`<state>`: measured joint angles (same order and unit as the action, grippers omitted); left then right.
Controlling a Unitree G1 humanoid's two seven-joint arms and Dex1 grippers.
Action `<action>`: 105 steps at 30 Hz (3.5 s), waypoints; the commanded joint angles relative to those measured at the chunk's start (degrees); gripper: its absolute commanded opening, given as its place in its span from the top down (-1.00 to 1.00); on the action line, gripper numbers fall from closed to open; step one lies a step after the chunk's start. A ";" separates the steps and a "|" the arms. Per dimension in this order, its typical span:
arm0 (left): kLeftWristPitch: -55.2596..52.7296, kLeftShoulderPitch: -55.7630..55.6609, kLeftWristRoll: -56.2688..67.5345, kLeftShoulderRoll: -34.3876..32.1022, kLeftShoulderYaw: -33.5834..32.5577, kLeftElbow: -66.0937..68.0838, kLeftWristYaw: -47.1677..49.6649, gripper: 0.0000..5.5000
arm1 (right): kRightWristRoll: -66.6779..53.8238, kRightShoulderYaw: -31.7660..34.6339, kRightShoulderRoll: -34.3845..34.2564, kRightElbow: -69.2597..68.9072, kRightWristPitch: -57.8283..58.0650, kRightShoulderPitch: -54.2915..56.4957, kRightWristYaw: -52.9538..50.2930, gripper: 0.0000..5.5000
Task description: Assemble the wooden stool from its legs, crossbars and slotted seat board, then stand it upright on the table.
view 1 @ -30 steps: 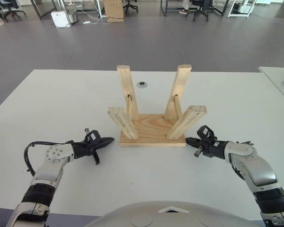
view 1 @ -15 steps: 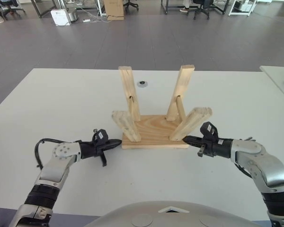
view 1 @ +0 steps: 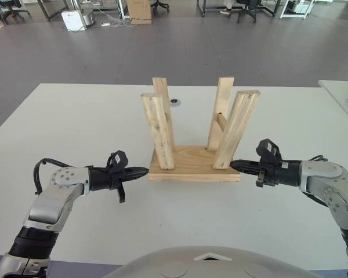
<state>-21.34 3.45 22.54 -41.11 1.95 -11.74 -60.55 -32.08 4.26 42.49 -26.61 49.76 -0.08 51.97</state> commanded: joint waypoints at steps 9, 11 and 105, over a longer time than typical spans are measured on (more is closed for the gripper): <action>4.97 3.71 -0.98 1.40 0.57 4.00 -1.41 0.99 | 6.32 -11.18 3.44 1.40 -8.35 -5.24 3.19 1.00; 5.20 4.45 -1.03 1.55 0.88 3.87 -1.37 0.99 | 7.28 -11.37 3.37 2.84 -9.58 -5.11 2.80 1.00; -3.32 -1.69 -0.10 -6.52 -6.40 3.29 -10.49 0.58 | -3.01 -1.25 8.61 7.13 -3.85 -1.40 3.20 0.38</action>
<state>-26.86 1.64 23.88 -46.20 -4.94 -9.82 -70.38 -37.35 4.41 48.95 -20.76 48.12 -1.15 53.28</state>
